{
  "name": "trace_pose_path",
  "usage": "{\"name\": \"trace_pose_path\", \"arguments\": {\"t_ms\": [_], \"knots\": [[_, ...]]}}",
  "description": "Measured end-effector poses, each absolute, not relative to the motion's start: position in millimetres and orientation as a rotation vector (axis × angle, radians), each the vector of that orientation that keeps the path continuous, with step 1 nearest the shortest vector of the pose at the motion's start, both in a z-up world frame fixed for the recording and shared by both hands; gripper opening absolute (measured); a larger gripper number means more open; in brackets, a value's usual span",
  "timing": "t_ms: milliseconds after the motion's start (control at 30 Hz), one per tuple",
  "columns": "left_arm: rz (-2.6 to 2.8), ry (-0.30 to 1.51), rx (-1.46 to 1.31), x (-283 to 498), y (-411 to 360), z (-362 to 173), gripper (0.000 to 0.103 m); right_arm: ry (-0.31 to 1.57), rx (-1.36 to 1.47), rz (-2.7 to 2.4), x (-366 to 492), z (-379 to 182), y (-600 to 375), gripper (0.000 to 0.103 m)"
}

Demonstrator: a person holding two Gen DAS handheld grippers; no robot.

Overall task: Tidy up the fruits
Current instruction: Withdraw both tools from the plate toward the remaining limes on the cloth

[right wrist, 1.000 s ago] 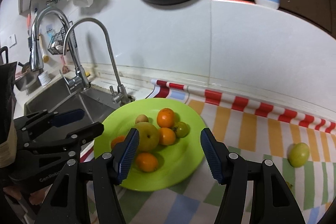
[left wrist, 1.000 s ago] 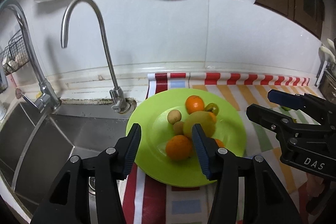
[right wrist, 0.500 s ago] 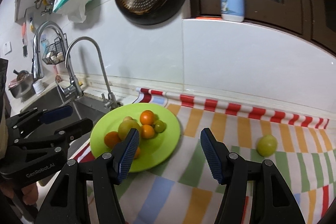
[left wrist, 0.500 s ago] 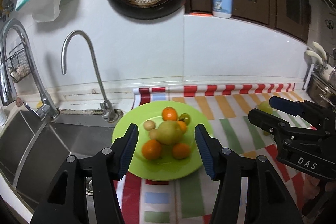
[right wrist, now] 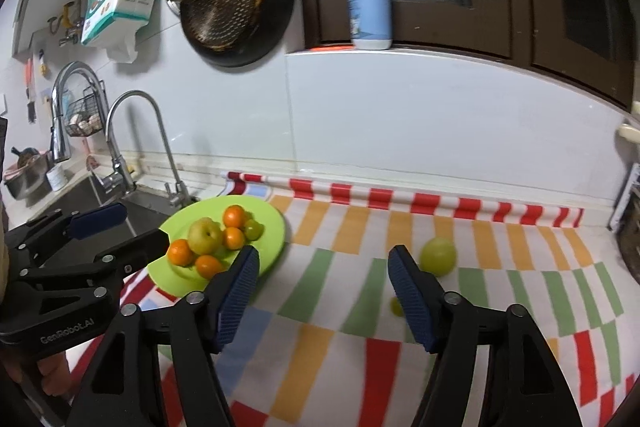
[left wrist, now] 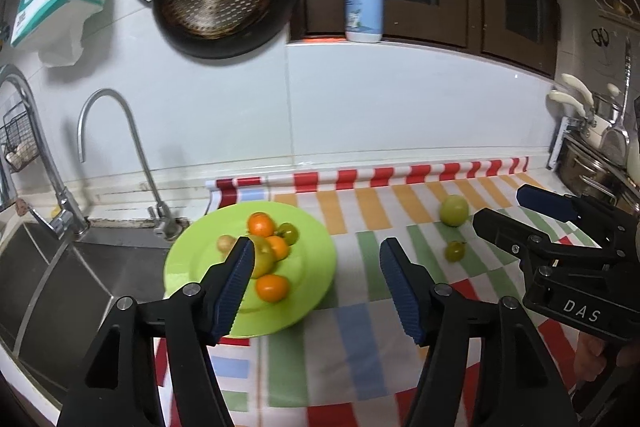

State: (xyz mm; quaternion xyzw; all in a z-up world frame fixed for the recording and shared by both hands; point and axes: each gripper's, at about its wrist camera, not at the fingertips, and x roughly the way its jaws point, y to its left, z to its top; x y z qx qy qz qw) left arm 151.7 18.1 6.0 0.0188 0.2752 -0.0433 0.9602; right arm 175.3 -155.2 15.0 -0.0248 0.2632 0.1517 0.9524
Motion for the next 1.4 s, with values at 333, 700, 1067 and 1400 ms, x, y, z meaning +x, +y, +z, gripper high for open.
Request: {"name": "trace_pose_path", "arguments": {"t_ms": [333, 700, 1067, 1400], "knots": [[-0.173, 0.561, 0.073, 163, -24, 1, 0.065, 0.544, -0.069, 0.238, 177, 14, -195, 0.068], [-0.253, 0.577, 0.109, 184, -65, -16, 0.065, 0.585, -0.072, 0.206, 200, -2, -229, 0.068], [-0.342, 0.655, 0.126, 213, -100, -50, 0.065, 0.632, -0.083, 0.179, 222, -29, -255, 0.068], [-0.412, 0.729, 0.136, 245, -121, -76, 0.059, 0.676, -0.088, 0.15, 240, -54, -268, 0.068]]}}
